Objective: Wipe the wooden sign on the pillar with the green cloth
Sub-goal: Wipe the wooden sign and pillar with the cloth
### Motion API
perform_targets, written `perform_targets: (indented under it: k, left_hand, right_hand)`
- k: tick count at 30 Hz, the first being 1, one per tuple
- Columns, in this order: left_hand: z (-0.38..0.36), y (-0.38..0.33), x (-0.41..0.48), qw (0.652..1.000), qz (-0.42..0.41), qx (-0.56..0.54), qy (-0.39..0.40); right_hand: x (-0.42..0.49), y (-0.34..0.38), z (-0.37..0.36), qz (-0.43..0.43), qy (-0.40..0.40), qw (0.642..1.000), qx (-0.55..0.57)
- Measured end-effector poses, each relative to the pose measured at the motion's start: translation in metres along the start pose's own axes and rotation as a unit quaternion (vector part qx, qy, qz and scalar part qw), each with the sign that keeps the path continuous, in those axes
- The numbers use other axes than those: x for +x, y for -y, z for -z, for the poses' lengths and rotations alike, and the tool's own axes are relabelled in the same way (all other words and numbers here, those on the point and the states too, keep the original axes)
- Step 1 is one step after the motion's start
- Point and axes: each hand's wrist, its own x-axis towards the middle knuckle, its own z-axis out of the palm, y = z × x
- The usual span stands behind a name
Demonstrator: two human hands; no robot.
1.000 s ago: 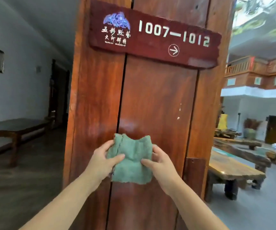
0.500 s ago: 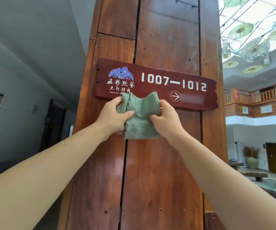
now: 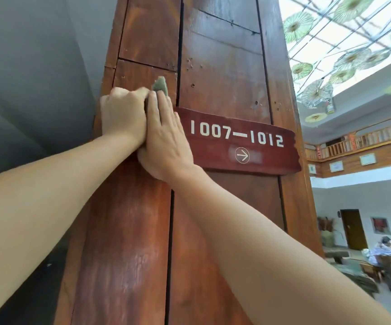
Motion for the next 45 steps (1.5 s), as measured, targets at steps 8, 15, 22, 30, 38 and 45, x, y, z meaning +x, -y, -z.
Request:
perform_targets:
  k: [8,15,22,30,38,45]
  left_hand:
    - [-0.039,0.039,-0.024,0.991,-0.056,0.107,0.066]
    - [-0.056,0.028,-0.038,0.961,-0.059,0.269,0.007]
    - [-0.054,0.029,-0.036,0.957,-0.077,0.281,0.003]
    - [-0.053,0.032,-0.038,0.96,-0.086,0.267,-0.005]
    - [-0.054,0.034,-0.039,0.962,-0.102,0.252,-0.024]
    - [-0.058,0.04,-0.036,0.96,-0.119,0.25,-0.05]
  right_hand:
    - [-0.015,-0.127,0.001,-0.134,-0.013,0.976,-0.171]
    - [-0.032,-0.182,0.043,-0.113,-0.113,0.957,-0.241]
    - [-0.023,-0.09,-0.009,0.108,-0.061,0.986,-0.108]
    - [-0.032,-0.182,0.027,-0.147,-0.074,0.971,-0.172]
    - [-0.016,-0.101,-0.01,-0.067,-0.085,0.991,-0.083]
    - [-0.053,-0.229,0.056,-0.038,-0.088,0.986,-0.139]
